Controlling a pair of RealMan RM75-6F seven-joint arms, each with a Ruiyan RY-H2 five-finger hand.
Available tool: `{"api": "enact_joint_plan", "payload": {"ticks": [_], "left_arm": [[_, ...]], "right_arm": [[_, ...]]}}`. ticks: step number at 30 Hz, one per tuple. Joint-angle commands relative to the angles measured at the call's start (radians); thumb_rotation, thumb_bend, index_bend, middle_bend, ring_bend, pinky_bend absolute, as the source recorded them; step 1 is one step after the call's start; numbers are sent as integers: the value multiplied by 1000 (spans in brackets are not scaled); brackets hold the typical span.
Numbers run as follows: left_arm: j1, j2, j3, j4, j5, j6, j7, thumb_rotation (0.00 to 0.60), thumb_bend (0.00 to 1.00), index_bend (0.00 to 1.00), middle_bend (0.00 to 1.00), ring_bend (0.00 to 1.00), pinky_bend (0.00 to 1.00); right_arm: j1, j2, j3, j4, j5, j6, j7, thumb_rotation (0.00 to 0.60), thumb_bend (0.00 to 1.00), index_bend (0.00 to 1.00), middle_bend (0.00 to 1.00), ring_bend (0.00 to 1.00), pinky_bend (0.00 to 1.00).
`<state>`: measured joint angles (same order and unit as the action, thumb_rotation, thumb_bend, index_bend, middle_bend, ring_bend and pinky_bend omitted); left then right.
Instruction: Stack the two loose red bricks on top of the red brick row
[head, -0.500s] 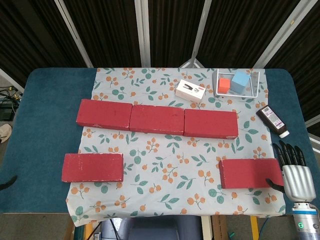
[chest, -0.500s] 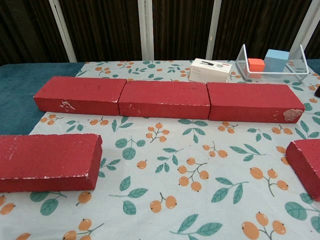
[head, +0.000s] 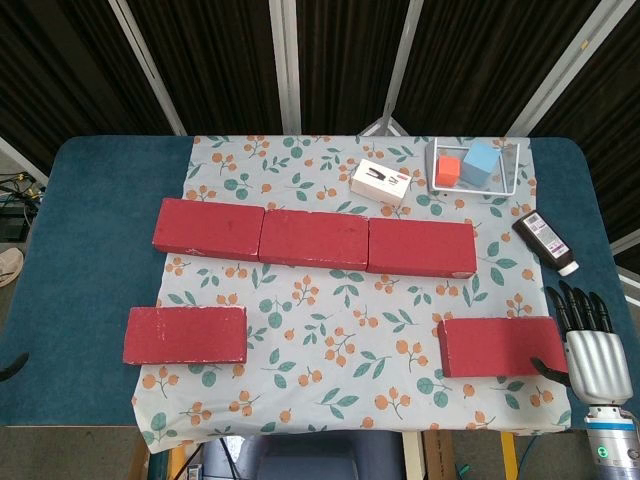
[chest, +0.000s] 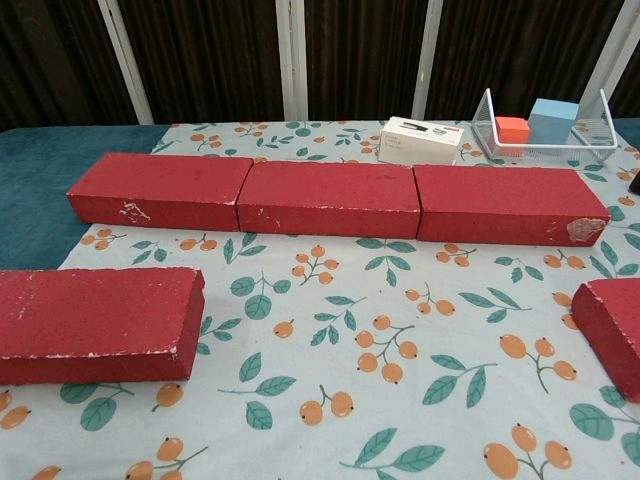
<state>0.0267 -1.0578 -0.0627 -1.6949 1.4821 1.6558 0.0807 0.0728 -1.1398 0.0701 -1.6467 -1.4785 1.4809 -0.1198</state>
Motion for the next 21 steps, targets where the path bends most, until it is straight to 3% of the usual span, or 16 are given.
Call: {"api": "enact_joint_plan", "payload": {"ticks": [1,10,14,21], "left_arm": [[5,-1,5,-4,11,8,8,600,0,47,19,0,138],[17,3,9,-15,12,18,12,600,0,47,16,0,138],[13,3,-1,-18,-14,3,14,600,0,47,15,0,138],[-3,6,3,-21,-15,-36,6,600,0,47,13,0,138]], "right_arm": [[-1,7,-4,0,0,-6,10,600,81,0,0,0,0],[9,25,-21,-19,-10,-42,38,600,80,0,0,0,0],[58,137,-69,-107,14,-219,84,600,80,0,0,0,0],[145,228,-65,-198,75,-391,45,600,80,0,0,0,0]]}}
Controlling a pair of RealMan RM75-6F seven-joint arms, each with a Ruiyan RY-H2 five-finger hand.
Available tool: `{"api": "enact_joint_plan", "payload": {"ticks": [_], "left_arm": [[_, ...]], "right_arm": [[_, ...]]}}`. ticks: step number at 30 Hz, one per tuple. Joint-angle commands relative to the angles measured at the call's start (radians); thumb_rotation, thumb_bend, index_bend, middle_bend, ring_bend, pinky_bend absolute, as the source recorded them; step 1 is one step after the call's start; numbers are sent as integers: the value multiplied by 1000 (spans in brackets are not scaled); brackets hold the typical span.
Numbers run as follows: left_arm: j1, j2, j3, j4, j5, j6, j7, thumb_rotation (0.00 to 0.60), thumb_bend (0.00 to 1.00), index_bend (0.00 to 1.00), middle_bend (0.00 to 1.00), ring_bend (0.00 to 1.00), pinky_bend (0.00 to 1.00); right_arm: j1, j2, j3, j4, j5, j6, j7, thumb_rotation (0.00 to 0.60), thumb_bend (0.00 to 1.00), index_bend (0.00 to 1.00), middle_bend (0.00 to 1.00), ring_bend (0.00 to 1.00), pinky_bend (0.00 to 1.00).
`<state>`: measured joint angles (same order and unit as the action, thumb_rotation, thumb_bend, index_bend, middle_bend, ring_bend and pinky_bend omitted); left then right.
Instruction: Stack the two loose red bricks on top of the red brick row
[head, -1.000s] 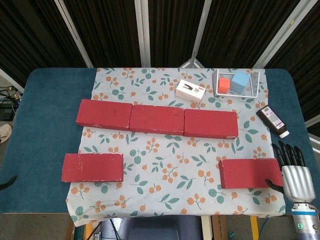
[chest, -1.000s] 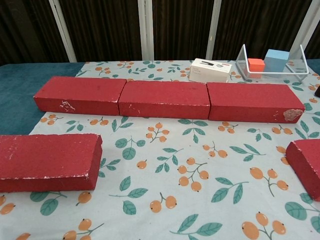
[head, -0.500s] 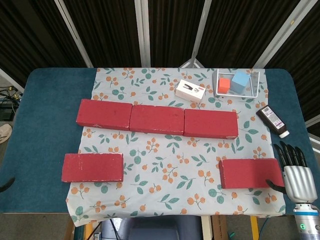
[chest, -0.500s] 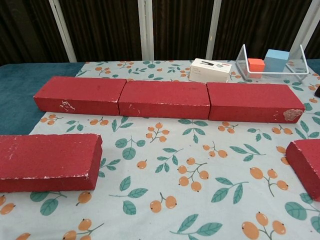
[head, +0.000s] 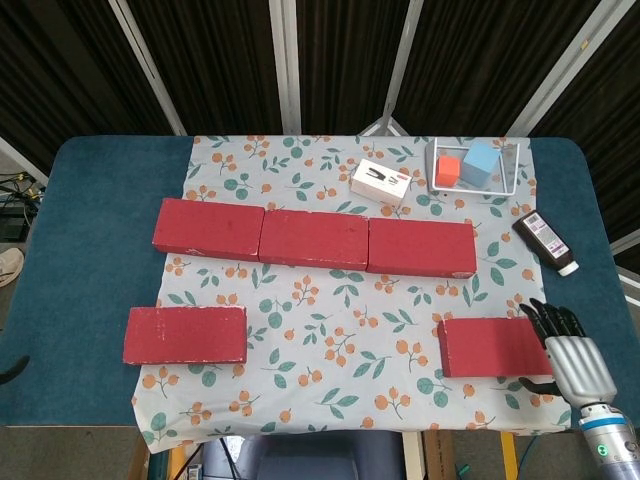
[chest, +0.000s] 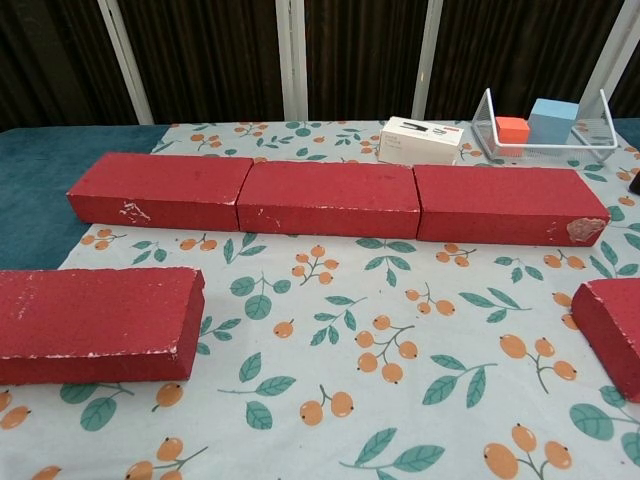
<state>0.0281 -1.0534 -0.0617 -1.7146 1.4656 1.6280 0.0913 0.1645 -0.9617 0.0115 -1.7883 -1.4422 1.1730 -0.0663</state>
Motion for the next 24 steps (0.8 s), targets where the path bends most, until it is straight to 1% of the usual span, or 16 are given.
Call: {"api": "enact_joint_plan", "payload": {"ticks": [1,7,12,24], "left_arm": [[-5,3,3,-1,2,-12,-7,600,0,47,13,0,138],[-5,6,1,2,-5,-16,-14,600,0,47,12,0,138],[-5,5,1,2,-2,-15,-14,600,0,47,13,0,138],[-1,1,2,-1,9,-3,5,600,0,47,13,0,138]], "right_arm": [[61,50,-5,-60,44,-93,-16,600,80,0,0,0,0],[88,25,-2,-81,99,-132,-100,600,81,0,0,0,0],[105,-9,3,-87,145,-143,-172,600,80,0,0,0,0],[132,-90,3,-36,223,-158,-263,600,80,0,0,0,0]]}}
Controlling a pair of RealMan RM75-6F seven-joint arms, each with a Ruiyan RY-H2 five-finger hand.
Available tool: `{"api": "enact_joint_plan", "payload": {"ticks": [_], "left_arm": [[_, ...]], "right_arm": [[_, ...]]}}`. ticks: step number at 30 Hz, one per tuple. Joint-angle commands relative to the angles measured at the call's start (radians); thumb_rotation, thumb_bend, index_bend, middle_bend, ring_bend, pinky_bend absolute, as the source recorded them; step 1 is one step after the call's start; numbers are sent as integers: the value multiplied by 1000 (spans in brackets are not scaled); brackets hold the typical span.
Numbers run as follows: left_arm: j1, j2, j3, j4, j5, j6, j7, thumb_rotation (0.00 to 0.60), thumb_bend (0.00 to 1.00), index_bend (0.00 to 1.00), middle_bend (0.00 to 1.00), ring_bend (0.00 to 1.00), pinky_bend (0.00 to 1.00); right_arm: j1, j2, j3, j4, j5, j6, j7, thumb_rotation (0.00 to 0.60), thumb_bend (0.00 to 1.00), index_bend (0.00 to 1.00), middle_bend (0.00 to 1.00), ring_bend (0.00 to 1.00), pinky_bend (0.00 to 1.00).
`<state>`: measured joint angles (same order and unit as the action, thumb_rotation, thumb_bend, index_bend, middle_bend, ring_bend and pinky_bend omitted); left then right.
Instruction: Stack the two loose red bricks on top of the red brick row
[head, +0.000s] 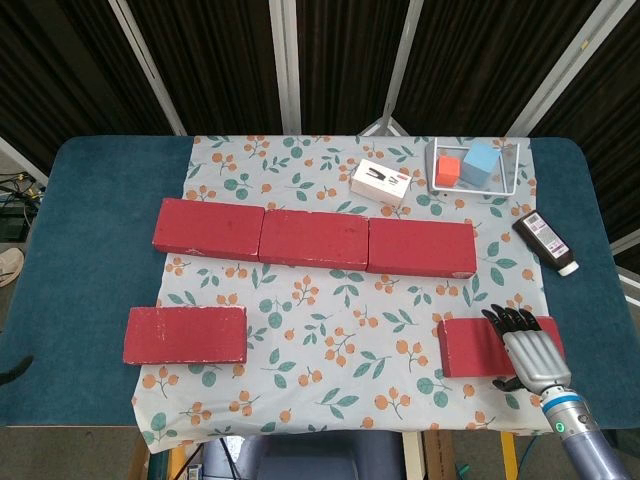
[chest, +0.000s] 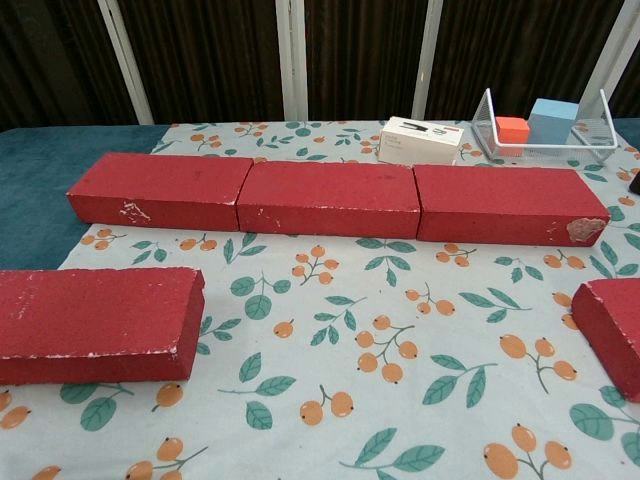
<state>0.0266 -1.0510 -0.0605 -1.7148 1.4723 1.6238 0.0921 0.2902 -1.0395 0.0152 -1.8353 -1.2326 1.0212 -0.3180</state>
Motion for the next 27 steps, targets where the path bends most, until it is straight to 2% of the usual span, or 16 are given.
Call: {"api": "enact_joint_plan", "payload": {"ticks": [1,13,27], "left_arm": [[0,-2,1,0,2,1,8,600,0,47,13,0,138],[11,-11,4,-12,22,29,47,600,0,47,13,0,138],[6,-22,4,-19,20,19,89,600,0,47,13,0,138]], "right_arm": [[8,-17,-1,17,18,-7,-15,600,80,0,0,0,0],[35,-54,-4,88,86,-42,-51,600,79,0,0,0,0],[60,-87,-8,135,94,-63,-46,600,80,0,0,0,0]]}}
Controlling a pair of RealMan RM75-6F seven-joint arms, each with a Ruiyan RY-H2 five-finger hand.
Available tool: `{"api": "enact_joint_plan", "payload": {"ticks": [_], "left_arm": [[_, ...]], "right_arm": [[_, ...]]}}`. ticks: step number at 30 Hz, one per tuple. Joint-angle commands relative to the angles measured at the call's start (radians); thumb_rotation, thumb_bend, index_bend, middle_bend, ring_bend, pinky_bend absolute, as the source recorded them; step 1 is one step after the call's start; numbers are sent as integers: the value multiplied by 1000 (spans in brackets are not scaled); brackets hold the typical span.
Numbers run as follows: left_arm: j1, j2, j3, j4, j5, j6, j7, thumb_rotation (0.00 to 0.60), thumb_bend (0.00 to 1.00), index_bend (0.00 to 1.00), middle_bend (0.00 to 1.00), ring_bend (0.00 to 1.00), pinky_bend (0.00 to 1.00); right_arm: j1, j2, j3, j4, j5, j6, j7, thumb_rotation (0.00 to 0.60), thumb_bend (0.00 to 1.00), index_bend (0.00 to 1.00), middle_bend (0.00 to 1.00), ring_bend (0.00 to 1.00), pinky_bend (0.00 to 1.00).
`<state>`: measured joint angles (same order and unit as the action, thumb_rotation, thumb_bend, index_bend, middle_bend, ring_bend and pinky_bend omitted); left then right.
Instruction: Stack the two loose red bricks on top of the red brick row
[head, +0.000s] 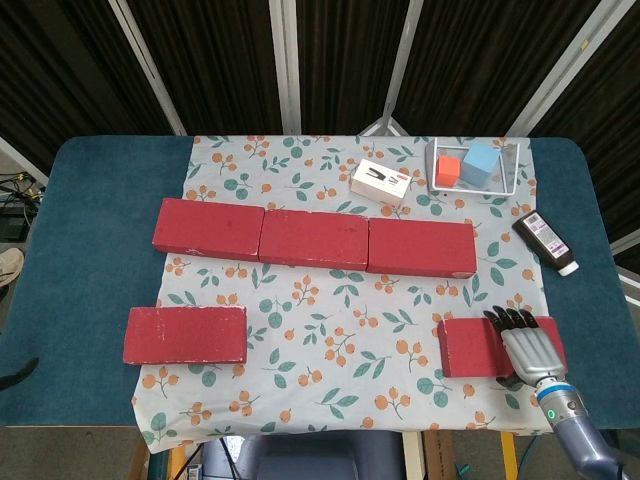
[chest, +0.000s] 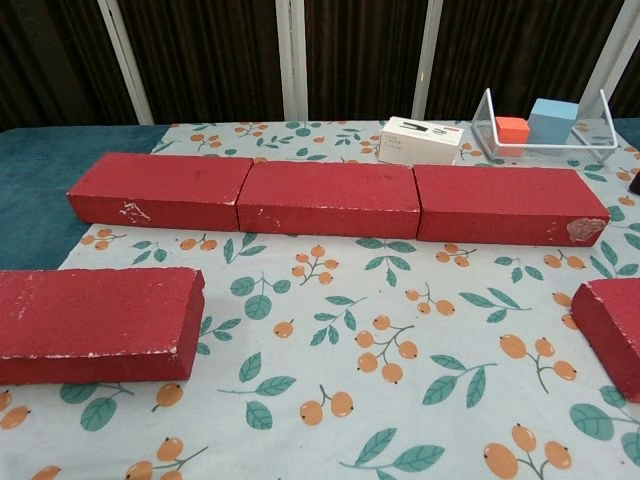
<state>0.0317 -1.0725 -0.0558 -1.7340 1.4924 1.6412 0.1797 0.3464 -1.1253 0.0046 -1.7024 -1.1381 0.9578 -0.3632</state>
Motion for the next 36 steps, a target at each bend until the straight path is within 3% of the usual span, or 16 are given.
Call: {"api": "enact_joint_plan", "payload": {"ticks": [1,7,24,36], "left_arm": [[1,-1,-1,0,0,2,2,600,0,47,13,0,138],[0,-4,1,-1,4,0,10,600,0,47,13,0,138],[0,-6,-1,-5,-1,-3,19,600,0,47,11,0,138],[-3,-6,-2,-2,0,-8,12,600,0,48,19,0,138]], "right_arm": [[7,-3,4,3,0,0,-3,600,80,0,0,0,0],[25,-2,8,-4,22,-7,-33,600,80,0,3,0,0],[77,-4,-4,-25,124,-40,-124,600,80,9,166,0,0],[88,-14,-16,-22,142,-33,-135,600,80,178,176,0,0]]}}
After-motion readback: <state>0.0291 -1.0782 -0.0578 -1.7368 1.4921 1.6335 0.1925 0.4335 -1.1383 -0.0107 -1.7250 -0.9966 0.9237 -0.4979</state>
